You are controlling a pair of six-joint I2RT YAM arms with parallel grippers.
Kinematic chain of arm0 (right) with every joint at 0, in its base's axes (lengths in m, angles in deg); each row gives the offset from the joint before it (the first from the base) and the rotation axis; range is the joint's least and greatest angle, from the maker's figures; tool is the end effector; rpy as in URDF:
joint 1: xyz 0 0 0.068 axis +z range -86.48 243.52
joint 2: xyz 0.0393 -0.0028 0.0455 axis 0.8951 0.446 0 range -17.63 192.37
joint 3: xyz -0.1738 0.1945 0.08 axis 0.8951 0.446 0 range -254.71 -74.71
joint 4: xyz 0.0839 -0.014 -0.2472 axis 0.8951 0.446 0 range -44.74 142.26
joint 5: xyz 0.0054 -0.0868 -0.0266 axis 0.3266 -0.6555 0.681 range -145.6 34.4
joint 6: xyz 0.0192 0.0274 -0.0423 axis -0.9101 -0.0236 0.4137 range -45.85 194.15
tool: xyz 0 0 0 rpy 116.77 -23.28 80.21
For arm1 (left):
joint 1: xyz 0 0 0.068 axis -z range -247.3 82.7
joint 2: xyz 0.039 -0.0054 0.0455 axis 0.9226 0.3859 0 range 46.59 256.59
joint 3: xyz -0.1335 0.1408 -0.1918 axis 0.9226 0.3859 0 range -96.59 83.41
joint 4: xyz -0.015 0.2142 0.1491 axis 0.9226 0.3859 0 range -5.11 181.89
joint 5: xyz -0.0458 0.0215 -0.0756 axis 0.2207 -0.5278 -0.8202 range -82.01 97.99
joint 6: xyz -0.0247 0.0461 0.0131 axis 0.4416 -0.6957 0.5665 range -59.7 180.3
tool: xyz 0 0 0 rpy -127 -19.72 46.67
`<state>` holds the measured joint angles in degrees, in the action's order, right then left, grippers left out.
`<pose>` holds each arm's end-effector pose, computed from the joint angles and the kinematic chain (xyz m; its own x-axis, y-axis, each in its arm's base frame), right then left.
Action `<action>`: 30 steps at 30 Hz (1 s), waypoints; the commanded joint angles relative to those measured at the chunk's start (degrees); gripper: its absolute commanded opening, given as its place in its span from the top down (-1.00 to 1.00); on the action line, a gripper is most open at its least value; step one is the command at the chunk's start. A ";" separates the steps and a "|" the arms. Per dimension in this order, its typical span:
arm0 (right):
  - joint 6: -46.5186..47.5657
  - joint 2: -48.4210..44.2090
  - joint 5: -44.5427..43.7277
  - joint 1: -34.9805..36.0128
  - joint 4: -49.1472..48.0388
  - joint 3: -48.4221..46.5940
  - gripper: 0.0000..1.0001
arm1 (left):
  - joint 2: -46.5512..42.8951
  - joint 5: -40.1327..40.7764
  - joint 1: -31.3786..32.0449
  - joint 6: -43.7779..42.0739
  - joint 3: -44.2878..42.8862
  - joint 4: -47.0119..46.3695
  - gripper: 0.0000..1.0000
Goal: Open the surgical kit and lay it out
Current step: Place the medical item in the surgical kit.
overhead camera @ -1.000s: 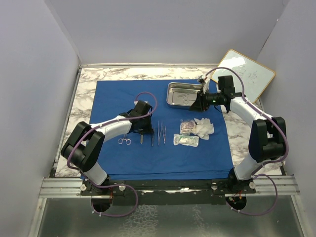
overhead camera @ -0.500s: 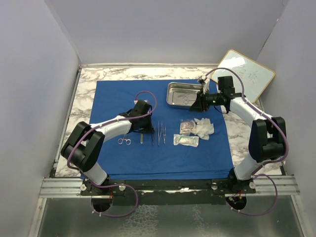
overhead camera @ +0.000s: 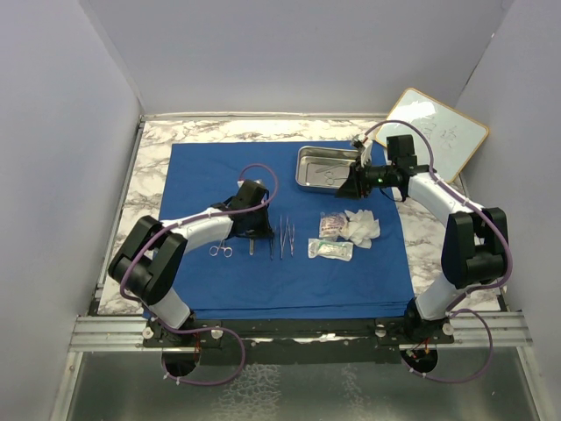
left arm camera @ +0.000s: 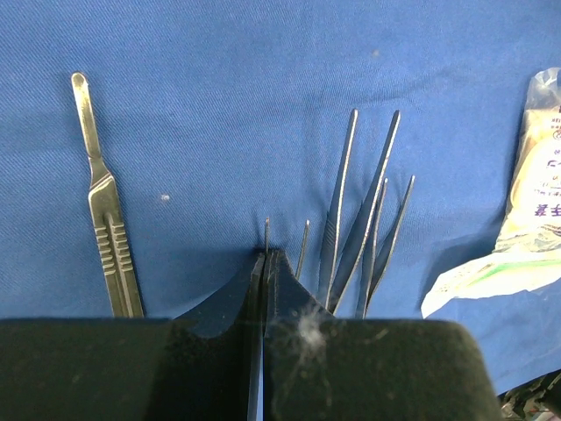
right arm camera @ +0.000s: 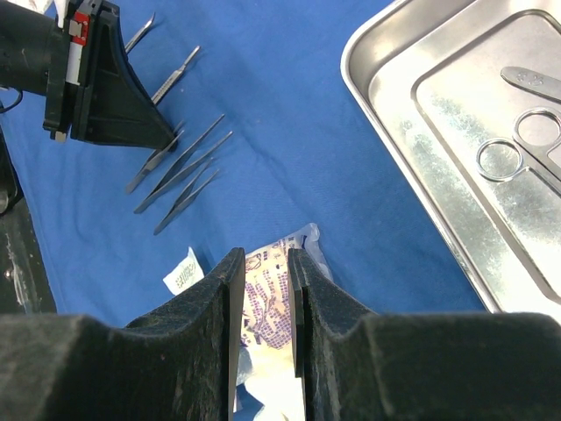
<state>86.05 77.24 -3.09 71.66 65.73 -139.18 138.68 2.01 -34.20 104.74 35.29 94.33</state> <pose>0.3371 0.0769 0.2302 -0.6313 -0.2171 -0.7445 -0.7278 0.4975 0.4721 0.2599 -0.1740 0.1626 -0.8969 -0.2466 -0.3670 -0.0461 0.8776 -0.4771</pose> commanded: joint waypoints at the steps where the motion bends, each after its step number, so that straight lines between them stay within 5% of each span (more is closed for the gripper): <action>1: 0.34 0.04 1.80 -0.32 -1.62 0.40 0.46 | 0.69 -0.70 -0.22 0.41 0.70 -1.46 0.98; 30: -0.12 0.66 2.60 -0.76 -1.67 0.38 0.45 | 0.14 -0.44 -0.66 0.93 0.49 -1.39 0.77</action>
<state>86.00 77.35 -2.11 71.26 65.58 -139.18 138.70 1.99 -34.62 105.40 36.01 93.43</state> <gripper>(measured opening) 0.272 0.108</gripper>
